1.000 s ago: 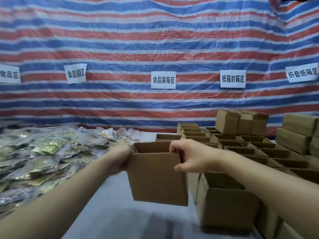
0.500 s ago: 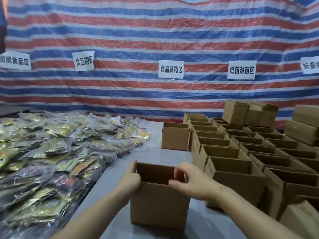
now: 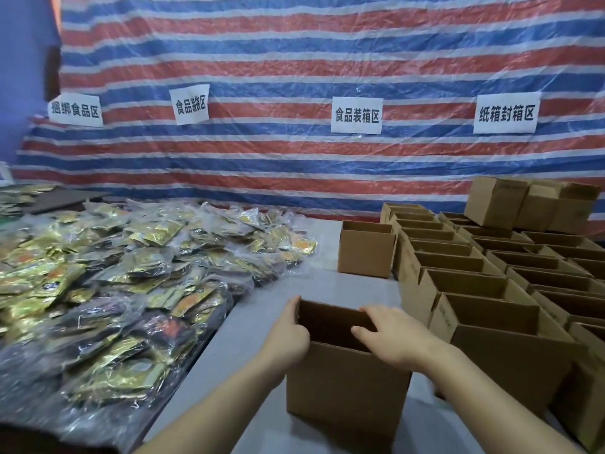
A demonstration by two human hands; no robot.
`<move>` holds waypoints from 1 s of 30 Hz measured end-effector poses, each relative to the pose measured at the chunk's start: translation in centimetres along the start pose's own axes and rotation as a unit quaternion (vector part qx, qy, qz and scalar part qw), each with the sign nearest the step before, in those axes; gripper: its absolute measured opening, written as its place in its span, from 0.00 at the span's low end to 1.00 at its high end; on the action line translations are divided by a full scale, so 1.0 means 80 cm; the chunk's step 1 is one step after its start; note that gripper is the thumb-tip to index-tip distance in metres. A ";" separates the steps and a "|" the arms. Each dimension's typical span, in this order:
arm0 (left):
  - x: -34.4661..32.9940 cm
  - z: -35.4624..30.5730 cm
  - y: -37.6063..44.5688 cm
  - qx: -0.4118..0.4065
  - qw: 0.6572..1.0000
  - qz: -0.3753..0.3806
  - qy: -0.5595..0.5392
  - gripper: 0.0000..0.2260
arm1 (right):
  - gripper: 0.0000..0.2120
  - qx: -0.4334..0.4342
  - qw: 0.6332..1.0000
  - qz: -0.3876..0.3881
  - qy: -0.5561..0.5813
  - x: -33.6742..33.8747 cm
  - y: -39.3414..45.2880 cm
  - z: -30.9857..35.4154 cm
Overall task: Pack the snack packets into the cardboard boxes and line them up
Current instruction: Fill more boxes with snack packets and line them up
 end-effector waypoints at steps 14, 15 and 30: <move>0.048 0.003 0.077 -0.060 0.998 0.011 0.032 0.27 | 0.15 -0.006 1.000 0.005 -0.014 0.009 0.001 -0.001; 0.074 0.001 0.102 -0.059 0.997 -0.028 0.049 0.24 | 0.14 -0.004 1.000 0.004 -0.014 0.008 0.000 -0.001; 0.264 0.163 0.251 0.103 0.829 -0.135 0.533 0.32 | 0.19 0.001 0.999 0.009 -0.047 0.004 0.003 -0.004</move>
Point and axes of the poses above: each hand's wrist, its own y-axis towards the middle knuckle, its own x-axis out of the back of the hand, z = x × y, the point moved 5 cm from there along y, towards the middle knuckle, and after that the axes turned 12 degrees about -y, right-handed, at the moved point
